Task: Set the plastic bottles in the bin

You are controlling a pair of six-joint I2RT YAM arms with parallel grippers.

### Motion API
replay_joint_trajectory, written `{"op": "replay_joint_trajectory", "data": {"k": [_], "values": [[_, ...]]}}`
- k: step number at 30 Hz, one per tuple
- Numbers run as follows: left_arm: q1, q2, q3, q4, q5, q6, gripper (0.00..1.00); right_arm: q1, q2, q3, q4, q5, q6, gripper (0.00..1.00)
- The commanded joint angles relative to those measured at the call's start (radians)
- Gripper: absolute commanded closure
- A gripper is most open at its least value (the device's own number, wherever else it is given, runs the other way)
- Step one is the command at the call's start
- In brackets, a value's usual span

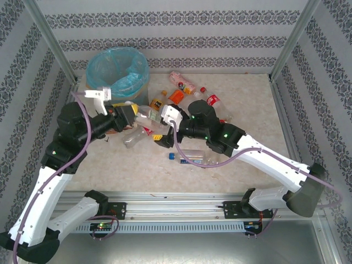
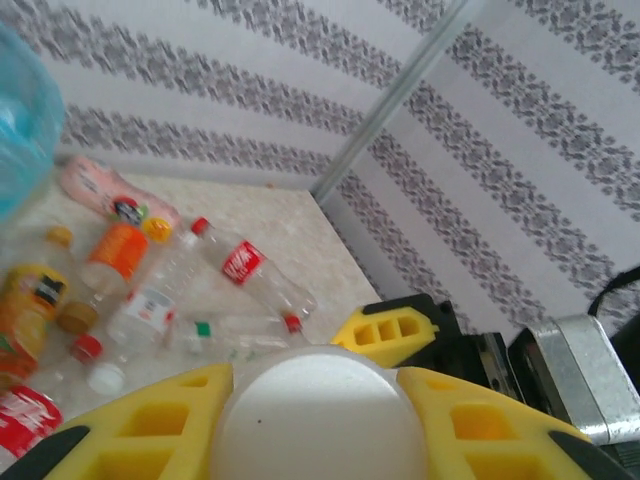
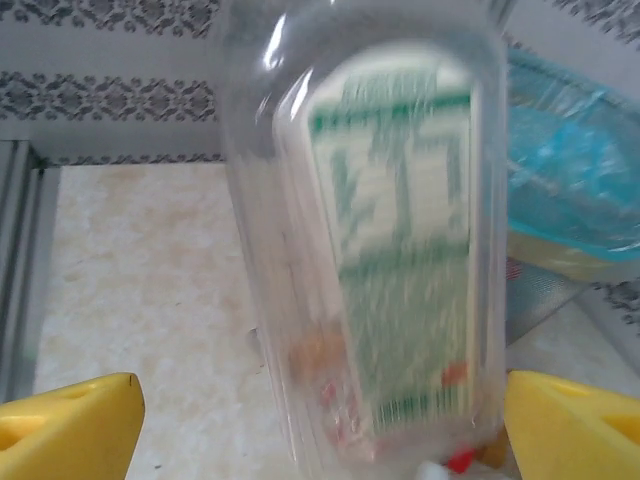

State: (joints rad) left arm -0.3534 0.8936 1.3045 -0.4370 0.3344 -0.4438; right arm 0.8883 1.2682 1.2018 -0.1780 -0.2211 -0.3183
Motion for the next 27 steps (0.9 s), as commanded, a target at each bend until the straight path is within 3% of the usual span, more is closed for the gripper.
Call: {"op": "replay_joint_trajectory", "data": {"k": [1,8,13,19,24,27], "values": [[-0.002,0.048,0.132,0.043,-0.196,0.201,1.0,0.018,-0.021,-0.04,-0.01,0.065,-0.034,0.02],[0.023,0.3,0.374,0.057,-0.365,0.442,1.0,0.037,-0.025,-0.074,-0.065,0.064,-0.053,0.03],[0.099,0.476,0.553,0.04,-0.37,0.473,1.0,0.047,-0.031,-0.052,-0.137,0.054,-0.079,0.04],[0.234,0.689,0.744,-0.097,-0.37,0.442,1.0,0.058,-0.05,-0.035,-0.201,0.062,-0.113,0.06],[0.289,0.877,0.887,-0.288,-0.323,0.457,1.0,0.062,-0.067,-0.062,-0.191,0.068,-0.108,0.05],[0.298,0.941,0.89,-0.323,-0.301,0.477,1.0,0.071,-0.059,-0.073,-0.191,0.074,-0.103,0.05]]}}
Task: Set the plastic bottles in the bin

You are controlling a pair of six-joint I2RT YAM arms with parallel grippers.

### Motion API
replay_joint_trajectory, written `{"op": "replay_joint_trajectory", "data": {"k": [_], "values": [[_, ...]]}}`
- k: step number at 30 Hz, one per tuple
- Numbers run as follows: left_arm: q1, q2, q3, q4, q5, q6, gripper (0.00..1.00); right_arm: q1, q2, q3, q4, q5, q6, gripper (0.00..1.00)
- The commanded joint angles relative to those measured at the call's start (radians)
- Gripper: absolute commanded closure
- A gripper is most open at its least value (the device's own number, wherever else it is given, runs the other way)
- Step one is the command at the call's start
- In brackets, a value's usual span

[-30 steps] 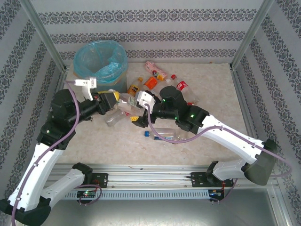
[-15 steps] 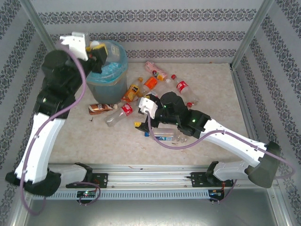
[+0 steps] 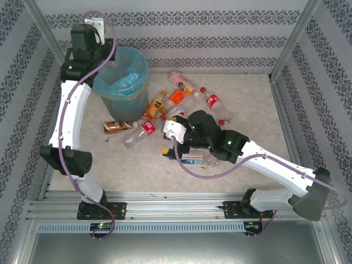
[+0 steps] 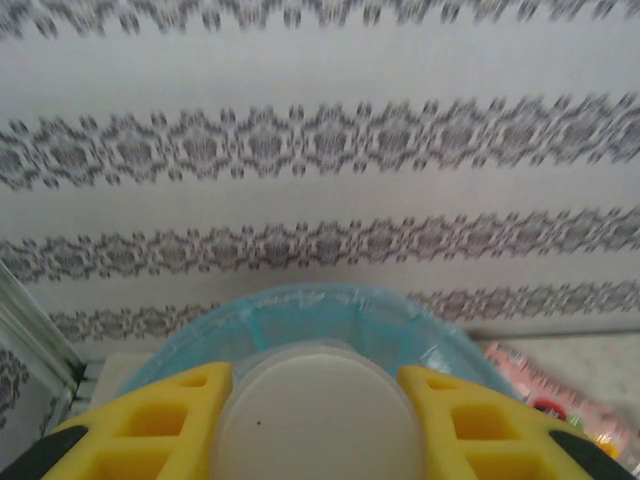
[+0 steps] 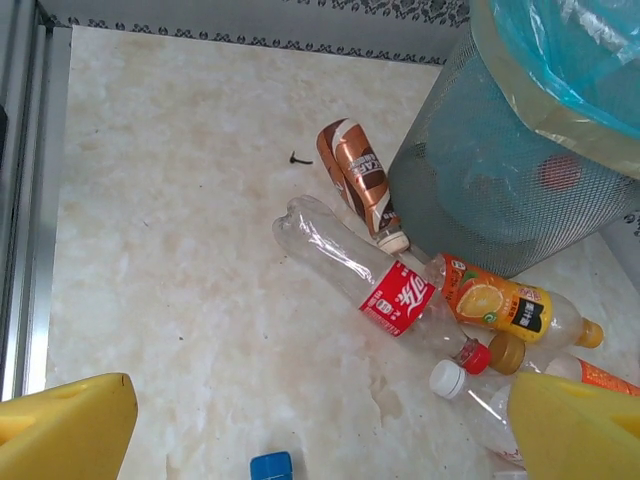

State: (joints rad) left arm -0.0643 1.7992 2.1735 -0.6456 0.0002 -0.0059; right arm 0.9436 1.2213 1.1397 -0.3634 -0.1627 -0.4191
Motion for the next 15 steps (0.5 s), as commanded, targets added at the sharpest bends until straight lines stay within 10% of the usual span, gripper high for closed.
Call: {"op": "replay_joint_trajectory", "data": {"k": [1,7,15], "values": [[0.01,0.044,0.0,-0.102,0.029,0.041,1.0,0.023,-0.007,-0.011,-0.008,0.022,-0.003,0.06],[0.01,0.084,-0.08,-0.045,0.008,0.061,0.97,0.082,0.035,-0.005,-0.038,0.071,-0.016,0.06],[0.009,0.091,-0.08,-0.049,0.017,0.043,0.44,0.129,0.089,0.025,-0.1,0.123,-0.046,0.06]]}}
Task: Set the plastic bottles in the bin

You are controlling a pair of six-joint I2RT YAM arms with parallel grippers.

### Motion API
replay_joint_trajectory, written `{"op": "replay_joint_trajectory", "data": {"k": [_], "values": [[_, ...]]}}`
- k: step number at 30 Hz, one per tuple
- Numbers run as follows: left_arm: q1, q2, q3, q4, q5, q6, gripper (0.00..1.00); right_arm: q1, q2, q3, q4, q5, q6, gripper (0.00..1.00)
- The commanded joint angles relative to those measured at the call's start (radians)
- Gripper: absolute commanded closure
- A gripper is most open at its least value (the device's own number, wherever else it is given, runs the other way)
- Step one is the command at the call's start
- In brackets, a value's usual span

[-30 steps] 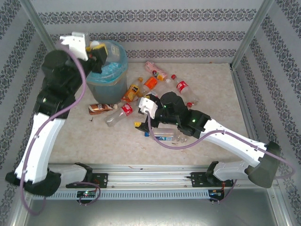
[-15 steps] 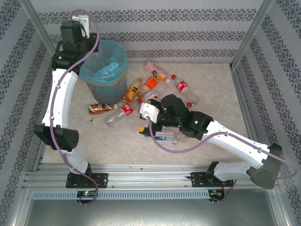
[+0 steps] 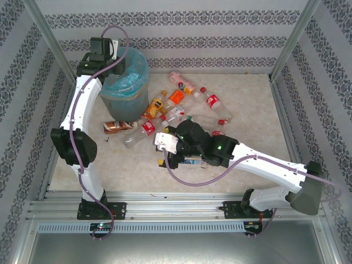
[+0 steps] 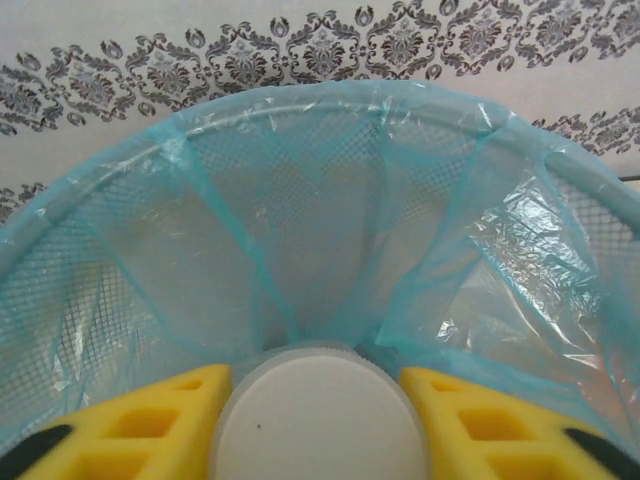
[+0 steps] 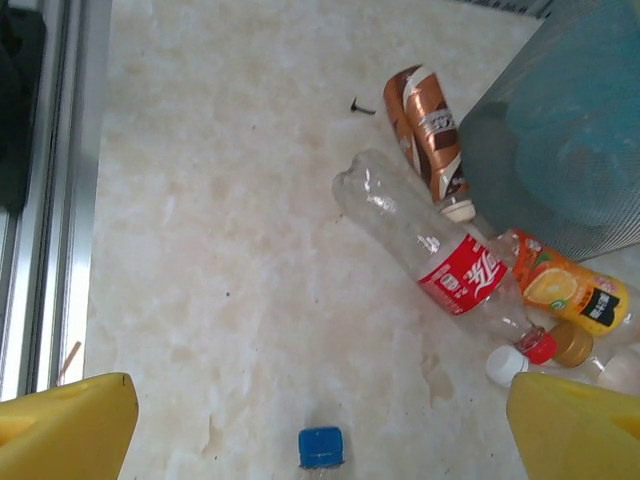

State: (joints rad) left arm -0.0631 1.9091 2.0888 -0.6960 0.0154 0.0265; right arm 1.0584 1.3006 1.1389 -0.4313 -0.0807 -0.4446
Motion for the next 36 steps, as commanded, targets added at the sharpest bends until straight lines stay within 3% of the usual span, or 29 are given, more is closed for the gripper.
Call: {"op": "replay_joint_trajectory", "data": {"k": [1,23,36], "values": [[0.008,-0.025,0.005,0.004,-0.001,0.009,0.43,0.015,0.012,0.028,-0.031,0.042,-0.024,0.06],[0.008,-0.089,0.016,0.007,0.044,-0.014,0.41,0.025,0.033,0.049,-0.034,0.083,-0.017,0.06],[-0.003,-0.227,0.033,0.005,0.16,-0.079,0.44,-0.066,0.027,0.077,-0.041,0.116,0.156,0.14]]}}
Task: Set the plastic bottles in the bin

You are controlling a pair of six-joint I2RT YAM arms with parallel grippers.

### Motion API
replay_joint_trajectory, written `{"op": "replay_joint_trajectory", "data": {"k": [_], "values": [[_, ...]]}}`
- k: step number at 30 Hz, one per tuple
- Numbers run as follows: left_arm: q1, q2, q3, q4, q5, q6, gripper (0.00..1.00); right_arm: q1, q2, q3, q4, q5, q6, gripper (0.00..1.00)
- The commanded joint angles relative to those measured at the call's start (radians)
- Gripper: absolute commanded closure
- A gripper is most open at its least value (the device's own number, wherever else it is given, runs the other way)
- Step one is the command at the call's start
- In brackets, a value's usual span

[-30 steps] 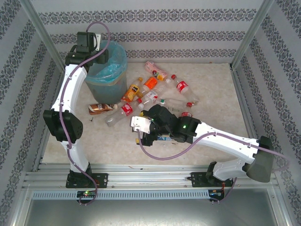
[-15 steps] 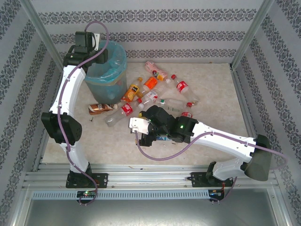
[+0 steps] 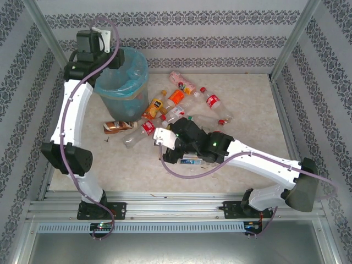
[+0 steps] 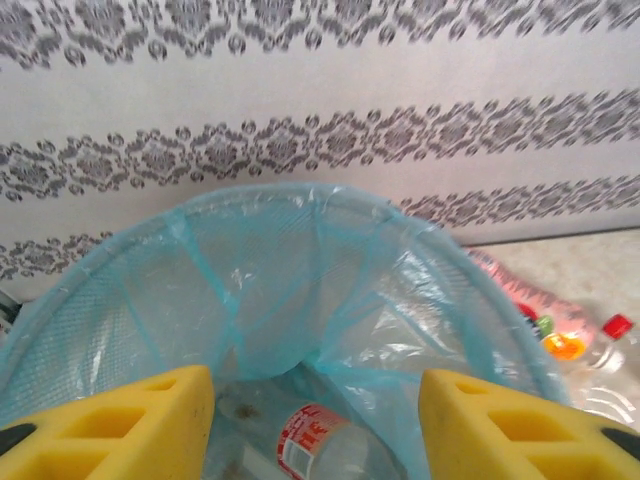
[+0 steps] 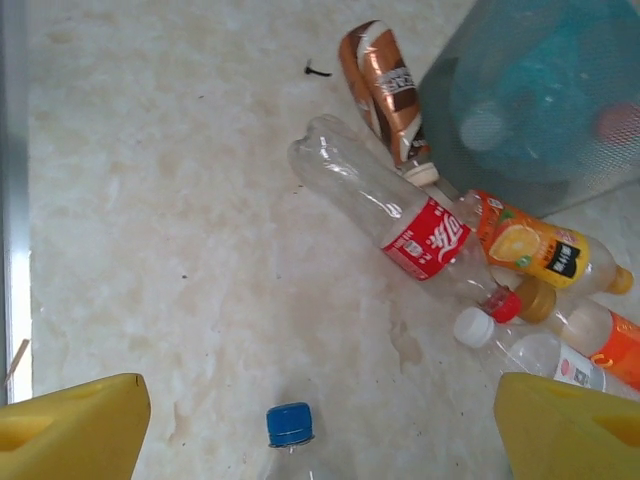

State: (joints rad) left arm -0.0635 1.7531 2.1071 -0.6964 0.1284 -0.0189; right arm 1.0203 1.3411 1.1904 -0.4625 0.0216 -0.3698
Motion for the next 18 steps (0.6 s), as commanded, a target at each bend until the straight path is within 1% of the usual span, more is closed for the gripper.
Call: {"op": "replay_joint_trajectory", "data": {"k": [1,4,7,12,15,16,18], "values": [[-0.009,-0.093,0.0,0.01,0.052,-0.036,0.44,-0.04,-0.019,0.023,-0.006,0.003,0.102,0.15],[-0.041,-0.179,-0.091,0.051,0.072,-0.045,0.45,-0.085,-0.035,0.005,0.005,-0.041,0.168,0.18],[-0.104,-0.287,-0.242,0.122,0.084,-0.039,0.46,-0.121,-0.049,-0.024,0.0,-0.059,0.222,0.2],[-0.278,-0.455,-0.534,0.237,0.103,0.049,0.46,-0.183,-0.076,-0.077,-0.058,-0.101,0.301,0.21],[-0.361,-0.541,-0.71,0.306,0.166,0.081,0.46,-0.199,-0.102,-0.132,-0.104,-0.131,0.316,0.21],[-0.376,-0.566,-0.765,0.33,0.196,0.087,0.46,-0.204,-0.109,-0.148,-0.117,-0.142,0.315,0.2],[-0.39,-0.618,-0.894,0.393,0.292,0.11,0.46,-0.218,-0.124,-0.2,-0.143,-0.16,0.299,0.17]]}}
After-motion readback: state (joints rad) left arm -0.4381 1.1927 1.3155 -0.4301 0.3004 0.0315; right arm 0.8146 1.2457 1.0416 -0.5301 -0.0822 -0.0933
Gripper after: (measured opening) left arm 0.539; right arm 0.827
